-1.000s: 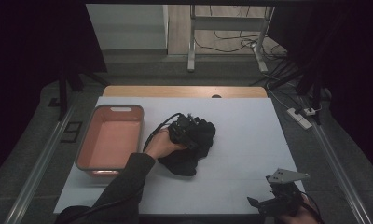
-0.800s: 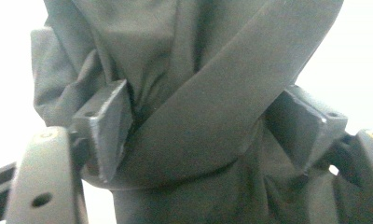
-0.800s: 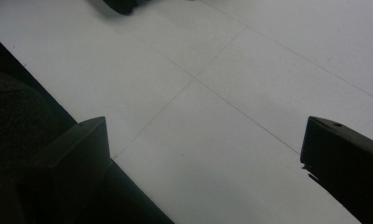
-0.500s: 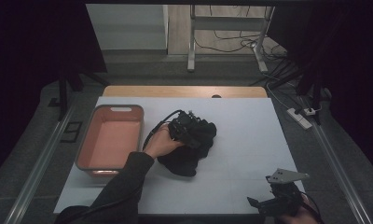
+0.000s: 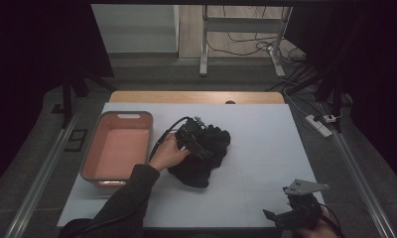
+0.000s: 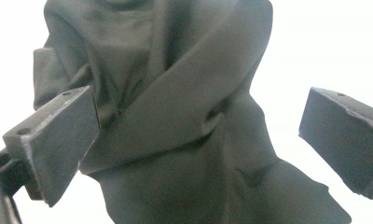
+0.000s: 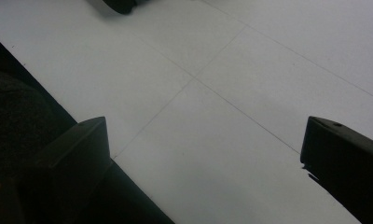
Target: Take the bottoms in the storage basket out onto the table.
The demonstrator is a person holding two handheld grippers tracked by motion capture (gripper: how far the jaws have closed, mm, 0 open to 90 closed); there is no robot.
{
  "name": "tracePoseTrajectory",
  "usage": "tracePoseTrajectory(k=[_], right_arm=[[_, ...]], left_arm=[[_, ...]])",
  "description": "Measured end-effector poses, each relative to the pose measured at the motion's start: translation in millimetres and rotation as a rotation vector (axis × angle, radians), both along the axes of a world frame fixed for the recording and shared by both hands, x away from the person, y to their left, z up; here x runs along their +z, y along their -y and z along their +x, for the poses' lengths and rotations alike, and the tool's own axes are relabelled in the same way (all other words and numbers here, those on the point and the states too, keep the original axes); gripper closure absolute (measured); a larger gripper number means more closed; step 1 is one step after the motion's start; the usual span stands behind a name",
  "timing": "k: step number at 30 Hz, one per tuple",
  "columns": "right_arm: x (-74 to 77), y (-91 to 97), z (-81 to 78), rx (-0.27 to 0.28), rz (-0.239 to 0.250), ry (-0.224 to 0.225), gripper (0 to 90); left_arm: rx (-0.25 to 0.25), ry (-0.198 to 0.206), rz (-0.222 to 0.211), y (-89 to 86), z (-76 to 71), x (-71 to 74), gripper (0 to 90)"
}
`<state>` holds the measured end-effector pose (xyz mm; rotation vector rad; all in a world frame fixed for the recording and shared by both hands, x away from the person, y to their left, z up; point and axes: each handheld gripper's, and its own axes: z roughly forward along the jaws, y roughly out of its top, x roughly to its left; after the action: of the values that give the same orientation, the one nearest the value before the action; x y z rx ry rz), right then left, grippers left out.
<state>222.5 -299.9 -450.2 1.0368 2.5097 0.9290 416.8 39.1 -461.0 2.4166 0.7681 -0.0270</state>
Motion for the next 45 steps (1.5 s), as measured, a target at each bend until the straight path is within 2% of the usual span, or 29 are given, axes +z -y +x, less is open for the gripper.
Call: tracePoseTrajectory(k=[6, 10, 12, 16, 18, 26, 33, 35, 42, 45], right_arm=[[-0.1, -0.2, -0.1, 0.0, 0.001, 0.0, 1.5], [0.0, -0.1, -0.1, 0.0, -0.001, 0.0, 1.5], [0.0, -0.1, -0.2, 0.0, -0.001, 0.0, 1.5], [0.1, -0.3, -0.4, 0.0, 0.001, 0.0, 1.5], [0.0, -0.3, -0.4, 0.003, -0.001, 0.003, 1.5], [0.3, -0.1, -1.1, 0.004, 0.001, 0.007, 1.5], [0.5, 0.0, -1.3, 0.003, 0.004, 0.008, 1.5], [0.6, 0.2, -1.4, 0.001, 0.008, 0.007, 1.5], [1.0, 0.9, -1.8, 0.0, 0.013, 0.01, 1.5], [1.1, 0.9, -1.8, 0.0, 0.012, 0.01, 1.5]], left_arm=[[-0.021, -0.006, -0.036, -2.9, -2.1, 0.4, 0.0], [-0.032, -0.006, -0.028, -3.7, -5.8, 0.9, 0.0], [-0.029, -0.018, -0.023, -4.9, -6.8, 0.7, 0.0], [-0.019, -0.053, -0.063, -8.5, -6.7, -1.1, 0.0], [-0.032, -0.06, -0.068, -10.8, -6.0, -1.5, 0.0], [-0.021, -0.034, -0.101, -12.2, -10.5, 4.4, 0.0], [-0.004, -0.011, -0.106, -12.6, -17.0, 6.6, 0.1], [-0.005, -0.004, -0.091, -12.7, -19.0, 6.7, 0.3], [-0.019, -0.014, -0.111, -16.9, -24.5, 10.6, 0.3], [-0.022, -0.007, -0.12, -19.8, -26.9, 13.6, 1.1]])
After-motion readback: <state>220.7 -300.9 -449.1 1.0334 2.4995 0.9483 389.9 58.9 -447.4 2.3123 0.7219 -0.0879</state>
